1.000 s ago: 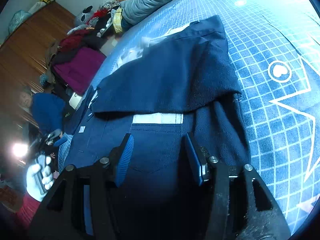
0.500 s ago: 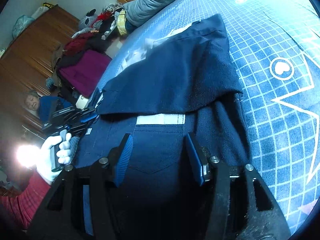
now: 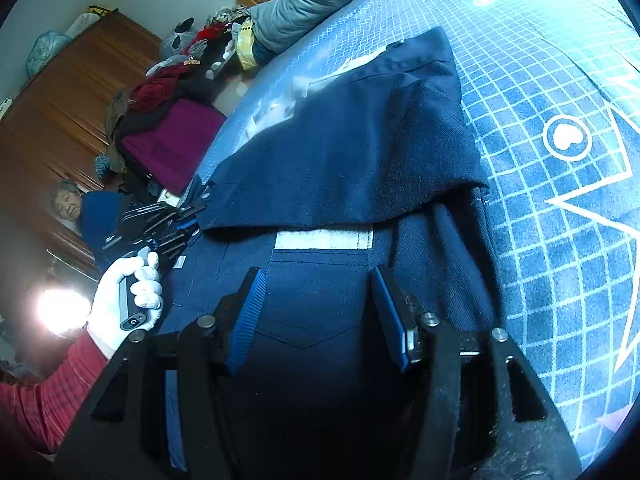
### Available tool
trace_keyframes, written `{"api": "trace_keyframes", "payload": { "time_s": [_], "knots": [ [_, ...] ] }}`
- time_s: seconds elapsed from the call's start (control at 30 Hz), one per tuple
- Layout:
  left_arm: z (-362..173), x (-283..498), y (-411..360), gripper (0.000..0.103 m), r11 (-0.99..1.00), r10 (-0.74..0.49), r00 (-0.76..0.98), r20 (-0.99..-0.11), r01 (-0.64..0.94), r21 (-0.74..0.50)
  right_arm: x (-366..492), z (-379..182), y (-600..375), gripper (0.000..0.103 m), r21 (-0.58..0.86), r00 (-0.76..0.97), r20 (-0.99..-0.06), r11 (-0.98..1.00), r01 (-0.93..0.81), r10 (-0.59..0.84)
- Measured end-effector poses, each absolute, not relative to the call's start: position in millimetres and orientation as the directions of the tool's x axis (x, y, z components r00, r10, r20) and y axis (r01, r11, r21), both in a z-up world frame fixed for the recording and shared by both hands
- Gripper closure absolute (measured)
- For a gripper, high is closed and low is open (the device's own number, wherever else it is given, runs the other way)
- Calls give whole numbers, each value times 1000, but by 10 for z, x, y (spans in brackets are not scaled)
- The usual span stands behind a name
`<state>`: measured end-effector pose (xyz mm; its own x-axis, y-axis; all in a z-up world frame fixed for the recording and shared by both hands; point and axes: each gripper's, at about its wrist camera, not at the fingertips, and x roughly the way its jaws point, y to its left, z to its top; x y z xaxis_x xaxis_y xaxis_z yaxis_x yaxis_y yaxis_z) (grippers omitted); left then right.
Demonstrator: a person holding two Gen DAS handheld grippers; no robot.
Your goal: Fold small clothes
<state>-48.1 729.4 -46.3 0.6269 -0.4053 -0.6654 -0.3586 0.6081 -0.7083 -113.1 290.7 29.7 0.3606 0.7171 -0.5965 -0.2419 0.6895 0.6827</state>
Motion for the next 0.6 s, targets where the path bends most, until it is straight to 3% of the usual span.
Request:
{"api": "trace_keyframes", "payload": {
  "time_s": [0.13,0.27,0.4,0.5,0.6],
  "knots": [
    [158,-781,7133,93,753,-296,760,-579,-187,-631,-1139,298,2913,49,682,361,-597,690,-242,716],
    [-336,-671,7276,91,754,-293,636,-714,-306,-581,-1134,296,2923,48,684,358,-596,688,-241,718],
    [-526,-730,7382,86,691,-343,644,-684,-320,-648,-1162,451,2975,49,654,353,-624,713,-253,697],
    [-465,-730,7344,86,715,-333,639,-693,-308,-627,-1134,824,2832,57,694,420,-503,643,-325,755],
    [-465,-725,7387,83,706,-350,639,-685,-301,-641,-845,849,2594,62,673,504,-521,695,-254,689]
  ]
}}
